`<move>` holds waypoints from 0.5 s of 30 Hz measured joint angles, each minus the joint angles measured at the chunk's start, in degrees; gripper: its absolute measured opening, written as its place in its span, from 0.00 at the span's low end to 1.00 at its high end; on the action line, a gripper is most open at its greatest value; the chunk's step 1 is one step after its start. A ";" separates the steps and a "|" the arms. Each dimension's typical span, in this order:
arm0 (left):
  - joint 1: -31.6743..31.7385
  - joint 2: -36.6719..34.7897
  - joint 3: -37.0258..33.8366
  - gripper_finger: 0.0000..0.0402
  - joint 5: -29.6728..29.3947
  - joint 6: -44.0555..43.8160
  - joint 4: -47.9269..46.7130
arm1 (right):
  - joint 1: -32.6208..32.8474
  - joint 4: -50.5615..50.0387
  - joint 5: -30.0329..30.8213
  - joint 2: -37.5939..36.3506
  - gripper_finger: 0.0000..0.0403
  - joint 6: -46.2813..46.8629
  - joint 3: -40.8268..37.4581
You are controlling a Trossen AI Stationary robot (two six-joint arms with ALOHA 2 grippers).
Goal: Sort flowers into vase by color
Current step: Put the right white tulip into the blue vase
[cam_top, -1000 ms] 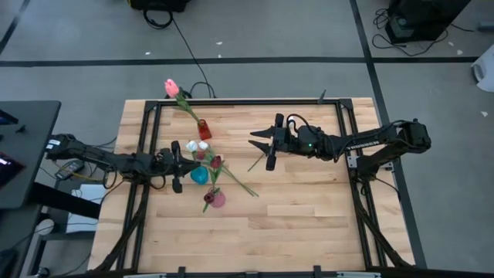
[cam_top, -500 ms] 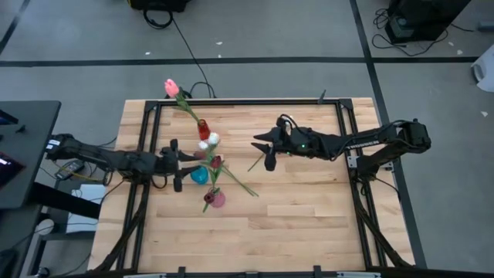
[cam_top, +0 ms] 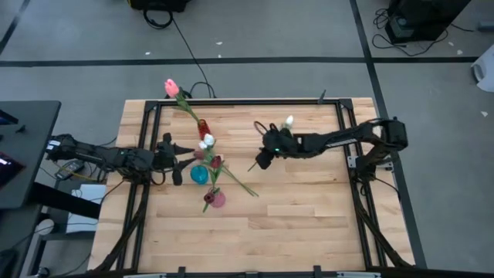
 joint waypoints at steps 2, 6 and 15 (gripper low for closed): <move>0.02 -0.88 0.00 0.41 -1.37 1.05 0.12 | -0.99 -7.61 2.00 2.20 0.33 3.93 3.27; 0.02 -3.06 0.00 0.41 -1.60 2.68 0.75 | -3.26 -19.42 3.12 6.65 0.33 8.44 9.88; 0.02 -5.57 0.00 0.41 -1.53 2.79 1.65 | -5.86 -32.26 2.88 14.88 0.33 16.40 19.78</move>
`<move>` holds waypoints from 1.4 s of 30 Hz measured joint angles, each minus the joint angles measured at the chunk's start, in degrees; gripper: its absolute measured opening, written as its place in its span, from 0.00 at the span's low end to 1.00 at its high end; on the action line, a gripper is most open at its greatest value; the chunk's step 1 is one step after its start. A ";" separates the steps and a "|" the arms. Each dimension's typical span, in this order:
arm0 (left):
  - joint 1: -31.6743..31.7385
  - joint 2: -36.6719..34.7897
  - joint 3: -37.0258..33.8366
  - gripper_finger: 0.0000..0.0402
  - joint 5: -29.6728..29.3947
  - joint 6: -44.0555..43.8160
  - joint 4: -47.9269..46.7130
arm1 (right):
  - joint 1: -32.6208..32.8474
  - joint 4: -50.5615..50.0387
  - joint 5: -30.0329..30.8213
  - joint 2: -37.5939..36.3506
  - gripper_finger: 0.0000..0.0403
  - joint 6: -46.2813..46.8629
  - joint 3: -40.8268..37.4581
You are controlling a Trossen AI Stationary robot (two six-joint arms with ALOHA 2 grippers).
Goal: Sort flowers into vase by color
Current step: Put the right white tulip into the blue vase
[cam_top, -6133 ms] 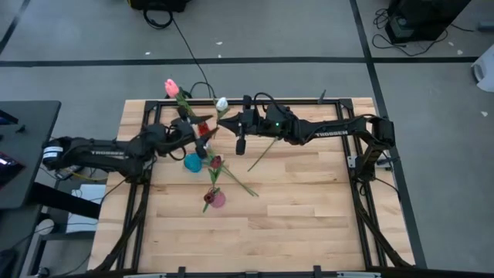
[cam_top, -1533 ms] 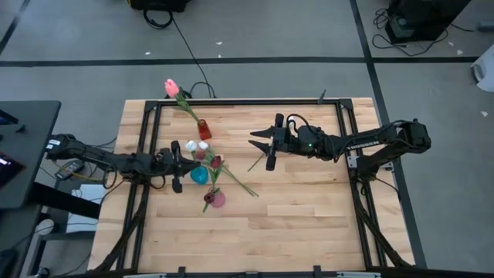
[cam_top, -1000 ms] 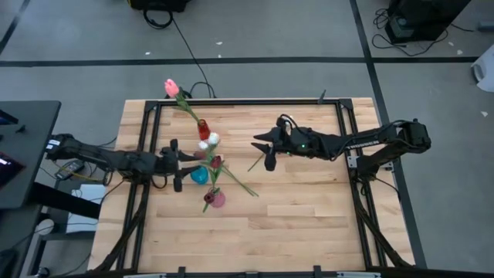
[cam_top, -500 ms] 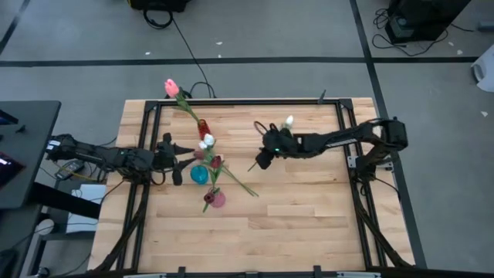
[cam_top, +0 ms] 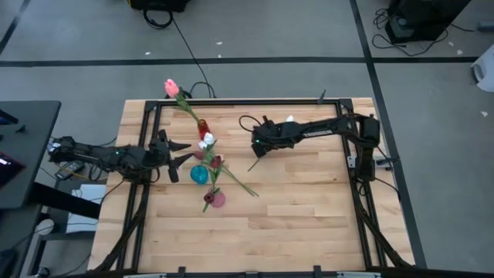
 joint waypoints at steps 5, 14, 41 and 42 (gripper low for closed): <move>0.00 0.00 0.00 0.41 0.25 0.00 2.33 | -0.77 -1.17 0.26 3.10 0.33 6.82 1.16; 0.02 0.07 0.00 0.41 0.30 4.03 3.67 | 1.82 -2.87 7.08 3.66 0.33 20.59 1.16; 0.04 0.11 0.00 0.41 0.30 9.03 5.81 | 1.35 -1.42 4.64 7.94 0.33 27.19 1.29; 0.04 0.12 0.00 0.41 0.30 9.03 5.82 | 1.35 -1.51 4.70 7.88 0.33 26.56 1.29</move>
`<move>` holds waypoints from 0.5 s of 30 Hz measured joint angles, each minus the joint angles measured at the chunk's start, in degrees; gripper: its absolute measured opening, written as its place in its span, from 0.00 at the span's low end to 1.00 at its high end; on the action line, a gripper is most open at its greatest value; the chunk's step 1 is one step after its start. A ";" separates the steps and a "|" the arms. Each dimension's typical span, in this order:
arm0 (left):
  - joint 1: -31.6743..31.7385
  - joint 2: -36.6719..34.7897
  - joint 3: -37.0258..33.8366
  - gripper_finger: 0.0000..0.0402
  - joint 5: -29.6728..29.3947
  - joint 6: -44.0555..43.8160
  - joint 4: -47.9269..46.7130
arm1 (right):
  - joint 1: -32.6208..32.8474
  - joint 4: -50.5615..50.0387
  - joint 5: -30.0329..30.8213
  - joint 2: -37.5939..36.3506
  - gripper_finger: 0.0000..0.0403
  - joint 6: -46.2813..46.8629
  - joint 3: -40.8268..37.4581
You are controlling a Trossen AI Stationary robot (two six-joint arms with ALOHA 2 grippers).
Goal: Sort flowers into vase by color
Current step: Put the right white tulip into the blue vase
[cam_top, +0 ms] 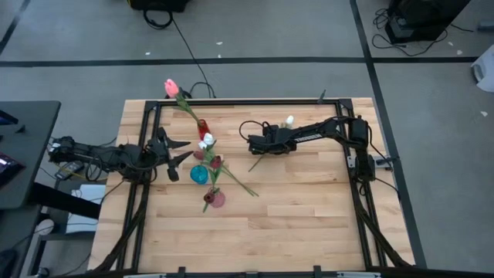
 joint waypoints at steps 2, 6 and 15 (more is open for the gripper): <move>0.00 0.01 0.00 0.41 0.00 0.00 -0.01 | -0.08 -0.02 -0.49 -0.01 0.31 -1.16 0.00; 0.00 -0.01 0.00 0.41 0.00 0.08 0.03 | -0.13 0.05 -1.62 0.09 0.21 -2.73 0.00; 0.00 -0.07 0.00 0.41 -0.02 1.65 0.10 | -0.19 -0.13 -2.65 -0.05 0.03 -11.24 -0.03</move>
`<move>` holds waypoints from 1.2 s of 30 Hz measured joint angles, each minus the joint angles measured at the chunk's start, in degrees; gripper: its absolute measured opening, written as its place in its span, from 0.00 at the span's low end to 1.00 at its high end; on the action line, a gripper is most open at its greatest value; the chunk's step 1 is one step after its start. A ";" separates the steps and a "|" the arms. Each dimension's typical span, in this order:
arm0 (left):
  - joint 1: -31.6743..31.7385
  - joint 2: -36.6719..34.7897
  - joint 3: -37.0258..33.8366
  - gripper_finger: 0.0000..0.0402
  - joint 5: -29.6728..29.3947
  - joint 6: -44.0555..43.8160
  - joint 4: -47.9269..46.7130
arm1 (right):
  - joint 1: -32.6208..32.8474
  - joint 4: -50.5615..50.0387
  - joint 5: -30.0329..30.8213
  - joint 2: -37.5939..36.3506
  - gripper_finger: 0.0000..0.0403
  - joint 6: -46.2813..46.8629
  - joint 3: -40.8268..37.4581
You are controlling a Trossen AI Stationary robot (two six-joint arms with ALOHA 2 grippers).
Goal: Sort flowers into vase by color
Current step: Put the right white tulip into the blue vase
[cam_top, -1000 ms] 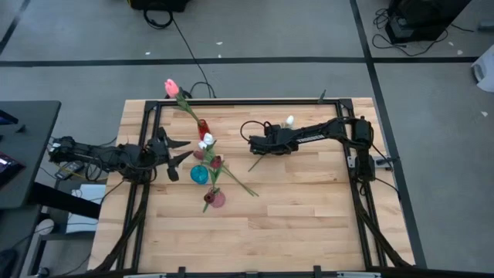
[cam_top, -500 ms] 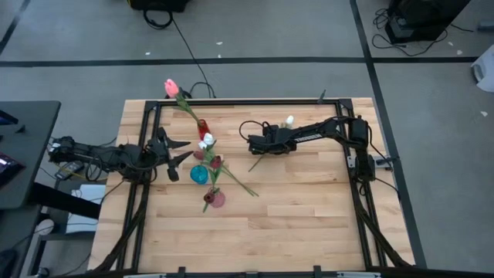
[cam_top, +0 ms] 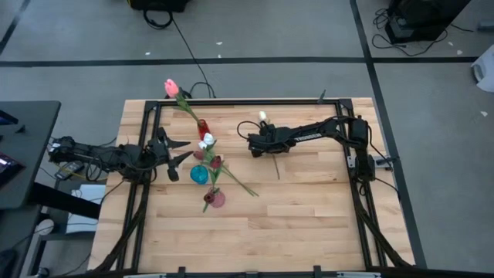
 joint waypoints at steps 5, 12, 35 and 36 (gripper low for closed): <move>0.00 -0.03 0.00 0.41 0.00 1.32 -0.09 | 0.26 0.52 -0.90 -2.44 0.01 -13.46 -0.42; 0.02 -0.03 0.00 0.41 -0.48 4.95 0.88 | 1.63 2.86 -1.35 -10.00 0.01 -32.60 -0.45; 0.07 2.75 4.96 0.41 -10.12 8.26 17.60 | -1.77 73.43 -33.46 -14.29 0.01 -72.56 -0.27; 0.07 3.63 6.79 0.41 -10.12 8.31 15.90 | -1.82 75.66 -34.77 -14.29 0.01 -71.52 -0.27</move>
